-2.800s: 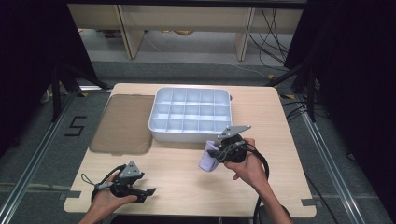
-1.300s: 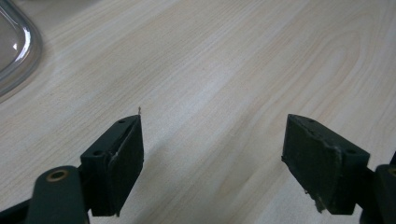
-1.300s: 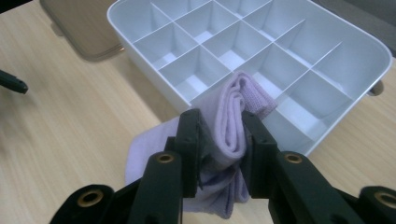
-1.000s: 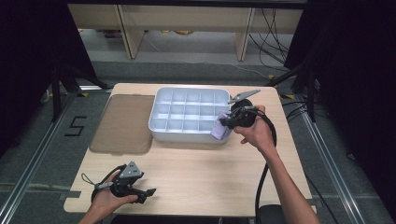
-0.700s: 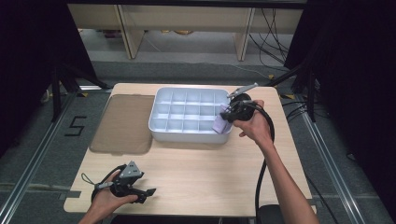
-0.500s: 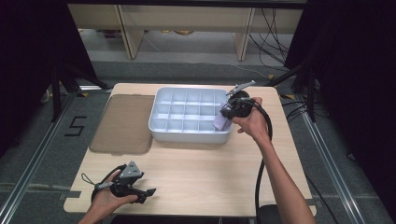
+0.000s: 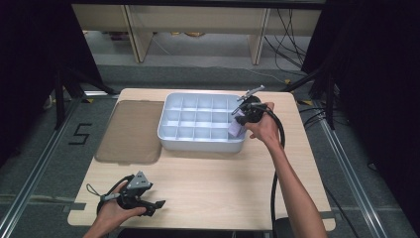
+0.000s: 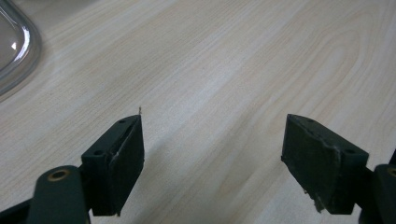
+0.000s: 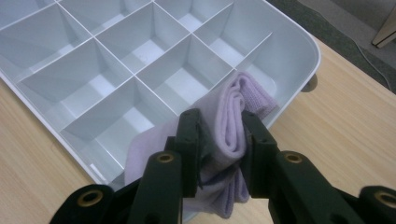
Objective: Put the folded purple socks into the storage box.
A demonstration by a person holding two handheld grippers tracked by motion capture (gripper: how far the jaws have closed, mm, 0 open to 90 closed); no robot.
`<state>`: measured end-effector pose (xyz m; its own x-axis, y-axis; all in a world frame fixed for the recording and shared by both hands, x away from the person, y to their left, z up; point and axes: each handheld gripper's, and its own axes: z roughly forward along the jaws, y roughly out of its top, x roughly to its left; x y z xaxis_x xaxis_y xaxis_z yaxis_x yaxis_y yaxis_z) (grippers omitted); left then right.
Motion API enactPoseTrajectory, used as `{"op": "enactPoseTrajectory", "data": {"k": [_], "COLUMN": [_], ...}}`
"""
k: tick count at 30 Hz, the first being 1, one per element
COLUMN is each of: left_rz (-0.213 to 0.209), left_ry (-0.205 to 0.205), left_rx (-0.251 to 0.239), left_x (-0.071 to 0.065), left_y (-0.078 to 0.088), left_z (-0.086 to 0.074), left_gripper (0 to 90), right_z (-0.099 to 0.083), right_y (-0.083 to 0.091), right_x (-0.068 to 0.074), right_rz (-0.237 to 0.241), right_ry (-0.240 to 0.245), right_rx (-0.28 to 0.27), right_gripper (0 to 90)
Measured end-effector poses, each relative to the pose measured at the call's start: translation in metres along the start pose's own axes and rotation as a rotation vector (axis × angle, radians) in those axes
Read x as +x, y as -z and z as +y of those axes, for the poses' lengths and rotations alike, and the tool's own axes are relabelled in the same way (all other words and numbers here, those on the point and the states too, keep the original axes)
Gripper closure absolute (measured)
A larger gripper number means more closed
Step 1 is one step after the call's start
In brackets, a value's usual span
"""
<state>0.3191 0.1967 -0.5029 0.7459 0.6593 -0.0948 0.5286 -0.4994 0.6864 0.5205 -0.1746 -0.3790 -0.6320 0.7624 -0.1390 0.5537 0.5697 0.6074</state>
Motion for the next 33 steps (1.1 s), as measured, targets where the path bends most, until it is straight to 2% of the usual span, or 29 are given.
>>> {"op": "enactPoseTrajectory", "data": {"k": [3, 4, 5, 7, 10, 11, 13, 19, 24, 26, 28, 33], "left_rz": [-0.004, -0.003, -0.001, -0.002, -0.002, 0.007, -0.003, 0.008, 0.007, 0.006, 0.003, 0.006], "left_ry": [-0.007, -0.01, -0.028, -0.028, -0.012, -0.027, -0.023, -0.026, -0.032, -0.031, -0.032, -0.031], "left_rx": [0.008, 0.008, 0.008, 0.007, 0.004, 0.019, 0.012, 0.017, 0.018, 0.018, 0.021, 0.021], "left_x": [0.0, 0.0, 0.001, 0.001, 0.0, 0.002, 0.001, 0.001, 0.001, 0.001, 0.001, 0.001], "left_y": [0.0, 0.001, 0.001, 0.001, 0.0, 0.001, 0.001, -0.001, -0.001, -0.001, -0.001, -0.001], "left_z": [0.0, 0.0, 0.0, 0.001, 0.0, 0.0, 0.0, 0.0, 0.0, 0.0, 0.0, 0.0], "left_gripper": [20.7, 20.7, 20.7, 20.7, 20.7, 20.7, 20.7, 20.7, 20.7, 20.7, 20.7, 20.7], "right_z": [0.0, 0.0, 0.0, -0.001, -0.005, -0.006, -0.009, -0.014, -0.019, -0.021, -0.022, -0.025], "right_y": [-0.004, -0.006, -0.008, -0.01, -0.016, -0.017, -0.02, -0.027, -0.035, -0.037, -0.038, -0.041], "right_x": [0.002, 0.001, 0.001, 0.002, 0.003, 0.004, 0.006, 0.011, 0.018, 0.021, 0.022, 0.025], "right_rz": [-0.004, -0.01, -0.013, -0.013, -0.021, -0.016, -0.012, -0.025, -0.009, -0.006, -0.01, -0.01], "right_ry": [0.005, 0.012, 0.015, 0.006, 0.035, 0.038, 0.033, 0.063, 0.089, 0.086, 0.105, 0.097], "right_rx": [0.033, 0.029, 0.033, 0.04, 0.048, 0.054, 0.065, 0.06, 0.059, 0.069, 0.073, 0.084], "right_gripper": [72.4, 72.4, 72.4, 72.4, 72.3, 72.4, 72.3, 72.1, 71.2, 71.2, 71.2, 71.3]}}
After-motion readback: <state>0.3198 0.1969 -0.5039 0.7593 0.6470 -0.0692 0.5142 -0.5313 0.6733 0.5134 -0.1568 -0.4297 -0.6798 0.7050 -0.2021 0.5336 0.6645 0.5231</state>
